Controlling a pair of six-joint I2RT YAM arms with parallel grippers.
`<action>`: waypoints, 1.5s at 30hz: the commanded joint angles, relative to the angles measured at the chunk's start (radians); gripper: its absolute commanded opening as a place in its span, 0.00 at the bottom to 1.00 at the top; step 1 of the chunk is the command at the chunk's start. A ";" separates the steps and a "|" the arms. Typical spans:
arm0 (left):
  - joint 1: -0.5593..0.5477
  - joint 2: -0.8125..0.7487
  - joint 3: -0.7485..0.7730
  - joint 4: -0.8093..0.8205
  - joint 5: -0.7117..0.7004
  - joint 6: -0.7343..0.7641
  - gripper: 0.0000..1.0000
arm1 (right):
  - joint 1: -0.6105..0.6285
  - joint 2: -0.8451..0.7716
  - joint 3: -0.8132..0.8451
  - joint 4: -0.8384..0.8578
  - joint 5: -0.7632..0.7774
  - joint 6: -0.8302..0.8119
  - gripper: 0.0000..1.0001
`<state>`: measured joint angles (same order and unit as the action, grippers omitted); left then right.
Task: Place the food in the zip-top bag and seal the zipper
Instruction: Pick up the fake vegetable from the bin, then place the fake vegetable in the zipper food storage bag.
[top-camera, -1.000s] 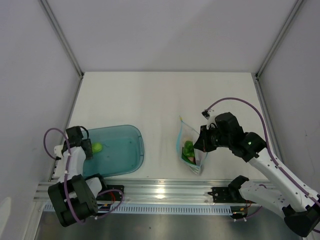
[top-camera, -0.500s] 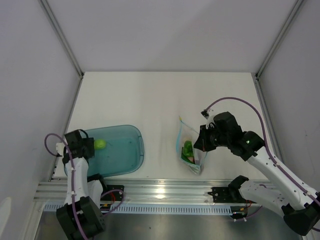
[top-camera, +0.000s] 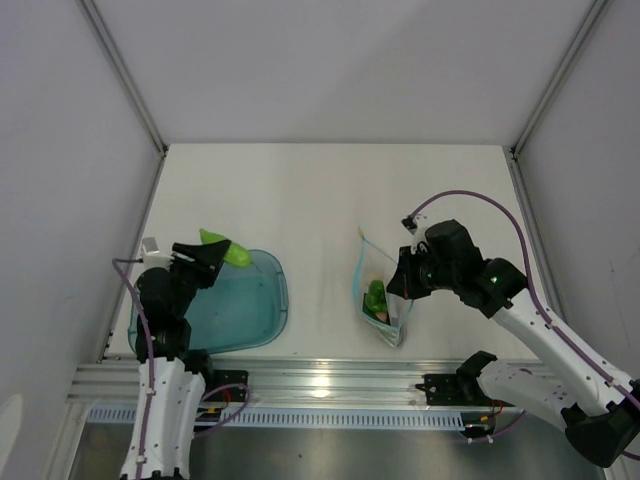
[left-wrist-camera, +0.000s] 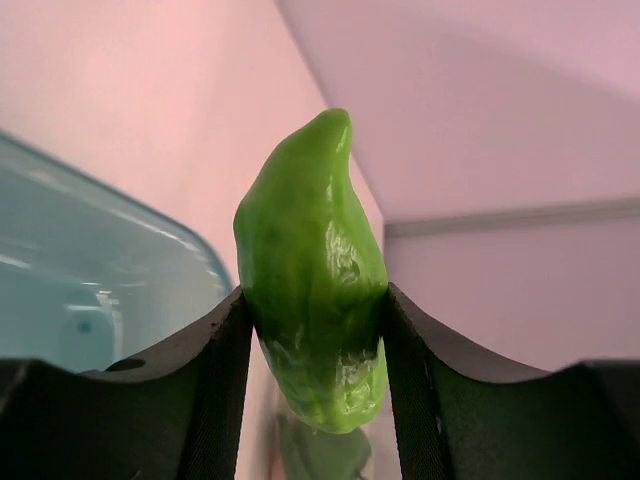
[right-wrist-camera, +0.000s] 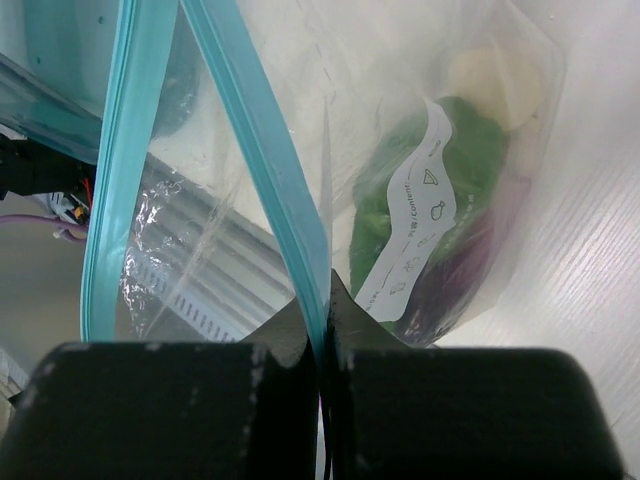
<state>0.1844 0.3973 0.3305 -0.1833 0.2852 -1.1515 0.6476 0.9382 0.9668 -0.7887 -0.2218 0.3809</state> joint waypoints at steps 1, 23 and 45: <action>-0.127 0.011 0.056 0.264 0.078 0.035 0.01 | -0.003 -0.006 0.050 0.005 0.006 0.018 0.00; -1.050 0.690 0.441 0.893 0.020 0.418 0.01 | 0.000 -0.025 0.087 -0.014 -0.019 0.064 0.00; -1.223 0.877 0.326 1.036 -0.152 0.383 0.11 | -0.003 -0.058 0.092 -0.023 0.018 0.076 0.00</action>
<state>-1.0149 1.2758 0.6769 0.8013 0.1665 -0.7776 0.6476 0.8955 1.0149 -0.8185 -0.2180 0.4454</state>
